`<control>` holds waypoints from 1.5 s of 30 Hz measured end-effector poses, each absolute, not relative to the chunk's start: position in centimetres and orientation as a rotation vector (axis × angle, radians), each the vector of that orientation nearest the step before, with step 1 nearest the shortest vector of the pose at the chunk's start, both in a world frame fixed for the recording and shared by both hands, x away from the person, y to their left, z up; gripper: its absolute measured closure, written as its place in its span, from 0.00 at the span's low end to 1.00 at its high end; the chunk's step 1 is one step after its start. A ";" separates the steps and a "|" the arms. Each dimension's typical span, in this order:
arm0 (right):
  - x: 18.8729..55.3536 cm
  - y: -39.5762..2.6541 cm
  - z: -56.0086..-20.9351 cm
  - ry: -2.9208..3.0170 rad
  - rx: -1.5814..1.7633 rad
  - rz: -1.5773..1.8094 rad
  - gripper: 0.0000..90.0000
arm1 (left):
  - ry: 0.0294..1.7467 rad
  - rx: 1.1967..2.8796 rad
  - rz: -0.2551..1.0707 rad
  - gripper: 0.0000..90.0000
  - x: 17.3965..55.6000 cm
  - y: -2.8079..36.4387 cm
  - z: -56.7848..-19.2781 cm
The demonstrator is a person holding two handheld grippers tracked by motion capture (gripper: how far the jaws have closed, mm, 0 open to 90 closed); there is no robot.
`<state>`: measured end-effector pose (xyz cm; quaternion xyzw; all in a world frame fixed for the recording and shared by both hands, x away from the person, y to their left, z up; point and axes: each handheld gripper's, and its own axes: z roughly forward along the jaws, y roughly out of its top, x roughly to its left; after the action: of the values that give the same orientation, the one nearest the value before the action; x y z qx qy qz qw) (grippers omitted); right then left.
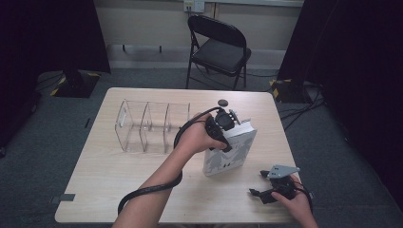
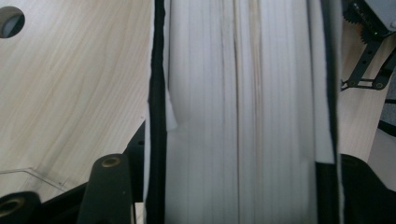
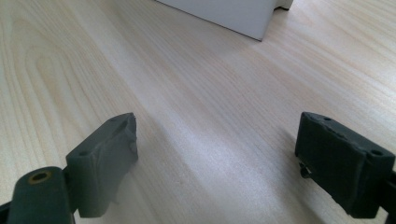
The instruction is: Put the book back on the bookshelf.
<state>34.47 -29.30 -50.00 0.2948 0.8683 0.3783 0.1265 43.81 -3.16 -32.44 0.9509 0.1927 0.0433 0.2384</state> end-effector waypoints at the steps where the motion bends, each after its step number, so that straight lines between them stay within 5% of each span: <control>1: 34.5 -29.3 -50.0 2.528 0.859 1.101 0.13 | 0.534 2.601 0.119 0.47 43.8 -3.2 -32.5; 26: 34.5 -29.3 -50.0 2.527 0.856 1.101 0.13 | 0.512 2.718 0.169 0.41 43.8 -4.3 -33.0; 34: 34.5 -29.2 -50.0 2.528 0.858 1.102 0.13 | 0.558 2.661 0.078 0.36 43.9 -4.2 -33.2; 45: 34.5 -29.2 -50.0 2.529 0.857 1.101 0.13 | 0.548 2.724 0.133 0.50 43.7 -4.5 -32.8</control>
<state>34.52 -29.20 -50.01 0.2944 0.8685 0.3782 0.1262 43.73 -4.54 -32.76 0.9634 0.1938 0.0470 0.1791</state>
